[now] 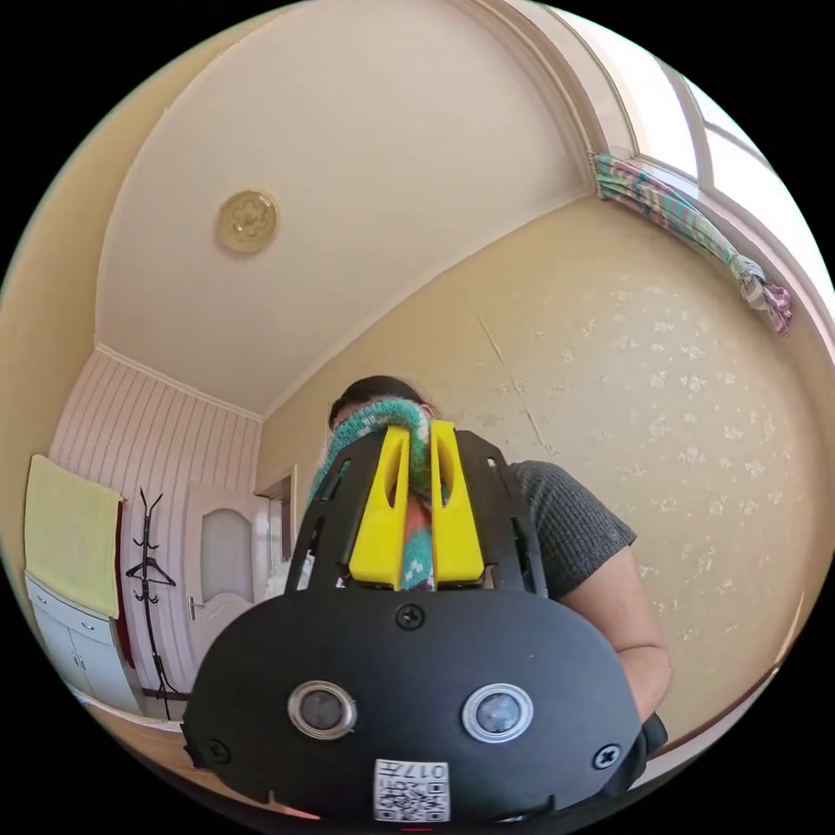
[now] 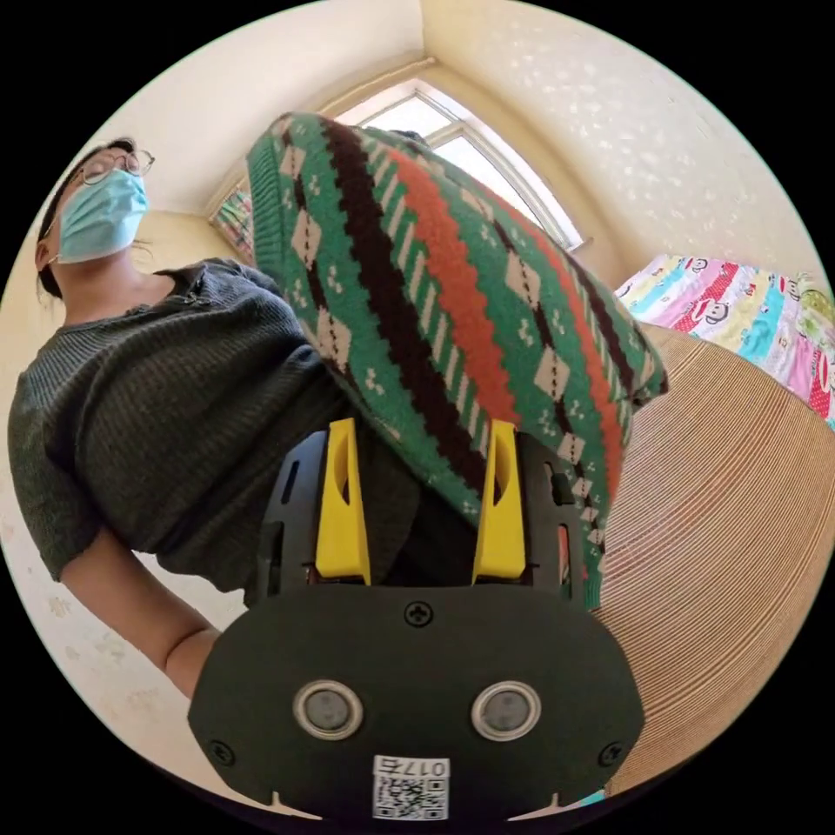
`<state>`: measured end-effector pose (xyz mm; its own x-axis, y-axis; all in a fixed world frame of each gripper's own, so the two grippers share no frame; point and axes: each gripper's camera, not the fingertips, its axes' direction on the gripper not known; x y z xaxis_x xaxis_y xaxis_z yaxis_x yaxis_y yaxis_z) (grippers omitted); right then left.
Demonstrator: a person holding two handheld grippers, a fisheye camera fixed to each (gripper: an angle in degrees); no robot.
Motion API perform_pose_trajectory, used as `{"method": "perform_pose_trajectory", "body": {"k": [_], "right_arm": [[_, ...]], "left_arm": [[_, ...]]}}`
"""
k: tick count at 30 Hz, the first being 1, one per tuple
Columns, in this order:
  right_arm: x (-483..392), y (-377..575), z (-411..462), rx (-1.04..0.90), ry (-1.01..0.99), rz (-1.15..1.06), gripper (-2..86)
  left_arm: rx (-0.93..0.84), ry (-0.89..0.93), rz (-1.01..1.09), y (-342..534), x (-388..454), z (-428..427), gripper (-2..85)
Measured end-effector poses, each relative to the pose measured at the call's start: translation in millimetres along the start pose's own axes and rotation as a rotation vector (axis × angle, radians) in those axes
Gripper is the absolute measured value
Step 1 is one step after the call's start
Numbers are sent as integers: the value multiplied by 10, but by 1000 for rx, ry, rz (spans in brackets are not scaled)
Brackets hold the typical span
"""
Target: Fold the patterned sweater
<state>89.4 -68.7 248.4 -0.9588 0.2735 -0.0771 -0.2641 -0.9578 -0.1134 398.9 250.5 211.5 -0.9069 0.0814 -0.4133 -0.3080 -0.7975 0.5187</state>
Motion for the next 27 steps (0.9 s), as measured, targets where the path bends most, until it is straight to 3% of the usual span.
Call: {"method": "perform_pose_trajectory", "body": {"k": [6, 12, 18, 22, 27], "right_arm": [[305, -248, 356, 43, 81, 110, 178], [264, 3, -51, 247, 171, 109, 101], [320, 432, -487, 558, 107, 165, 107], [372, -51, -17, 393, 290, 252, 161], [837, -798, 747, 137, 278, 314, 165]], "left_arm": [[26, 52, -47, 34, -530, 152, 42], [44, 99, -68, 2, -1025, 308, 42], [110, 101, -47, -19, -1295, 287, 42], [139, 84, -64, 13, -1499, 313, 42], [125, 73, -79, 20, -1756, 475, 43]]}}
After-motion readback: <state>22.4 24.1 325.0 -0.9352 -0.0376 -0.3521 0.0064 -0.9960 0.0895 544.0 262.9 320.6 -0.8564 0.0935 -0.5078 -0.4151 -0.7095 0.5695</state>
